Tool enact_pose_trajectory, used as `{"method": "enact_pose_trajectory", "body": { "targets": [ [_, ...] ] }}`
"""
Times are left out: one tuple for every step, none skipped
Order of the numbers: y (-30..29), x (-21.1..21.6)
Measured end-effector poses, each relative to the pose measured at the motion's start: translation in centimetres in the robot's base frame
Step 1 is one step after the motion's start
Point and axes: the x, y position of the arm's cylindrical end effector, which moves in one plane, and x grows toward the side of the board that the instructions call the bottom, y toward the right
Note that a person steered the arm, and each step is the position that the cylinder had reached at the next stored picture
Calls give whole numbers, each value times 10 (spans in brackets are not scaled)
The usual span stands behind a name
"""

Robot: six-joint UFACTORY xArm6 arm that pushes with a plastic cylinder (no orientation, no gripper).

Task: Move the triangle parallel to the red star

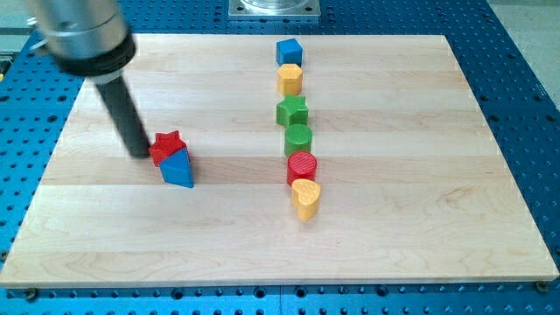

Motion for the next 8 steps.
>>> {"method": "enact_pose_trajectory", "body": {
  "targets": [
    [10, 19],
    [19, 85],
    [40, 140],
    [17, 127],
    [21, 70],
    [51, 40],
    [83, 93],
    [108, 136]
  ]
}}
